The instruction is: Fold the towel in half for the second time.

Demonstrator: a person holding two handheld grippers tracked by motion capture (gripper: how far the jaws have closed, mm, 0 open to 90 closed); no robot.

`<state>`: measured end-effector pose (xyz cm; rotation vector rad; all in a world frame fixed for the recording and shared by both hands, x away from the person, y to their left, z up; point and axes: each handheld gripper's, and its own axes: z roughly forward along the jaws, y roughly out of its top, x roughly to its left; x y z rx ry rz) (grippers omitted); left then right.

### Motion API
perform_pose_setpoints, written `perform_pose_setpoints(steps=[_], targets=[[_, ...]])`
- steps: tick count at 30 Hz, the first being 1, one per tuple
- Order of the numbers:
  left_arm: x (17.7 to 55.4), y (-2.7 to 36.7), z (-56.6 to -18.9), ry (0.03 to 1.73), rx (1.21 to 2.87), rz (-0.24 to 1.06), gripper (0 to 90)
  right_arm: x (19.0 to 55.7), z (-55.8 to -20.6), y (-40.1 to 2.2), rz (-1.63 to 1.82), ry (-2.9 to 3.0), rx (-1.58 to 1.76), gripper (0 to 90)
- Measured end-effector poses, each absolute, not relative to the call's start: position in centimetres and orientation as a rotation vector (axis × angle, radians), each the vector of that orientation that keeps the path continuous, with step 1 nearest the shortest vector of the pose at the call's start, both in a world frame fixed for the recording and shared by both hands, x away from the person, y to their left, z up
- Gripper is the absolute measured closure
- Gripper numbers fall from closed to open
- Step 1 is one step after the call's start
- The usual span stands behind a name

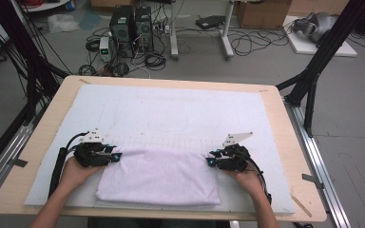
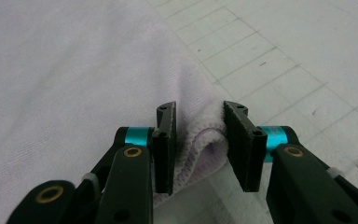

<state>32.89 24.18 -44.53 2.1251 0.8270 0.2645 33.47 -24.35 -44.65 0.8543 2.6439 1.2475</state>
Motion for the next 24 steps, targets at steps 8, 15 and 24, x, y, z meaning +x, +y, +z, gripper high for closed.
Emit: perform_pose_setpoints(steps=[8, 15, 24], targets=[[32.7, 24.0, -44.4, 0.803, 2.137, 0.272, 68.0, 33.3, -44.6, -24.3, 1.253, 2.642, 0.843, 70.1], [32.3, 23.5, -44.1, 0.786, 2.165, 0.315, 73.9, 33.6, -44.5, -24.4, 1.283, 2.670, 0.835, 80.1], [32.0, 23.3, -43.4, 0.819, 2.141, 0.349, 77.4, 33.9, -43.5, -24.4, 1.285, 2.682, 0.817, 81.5]])
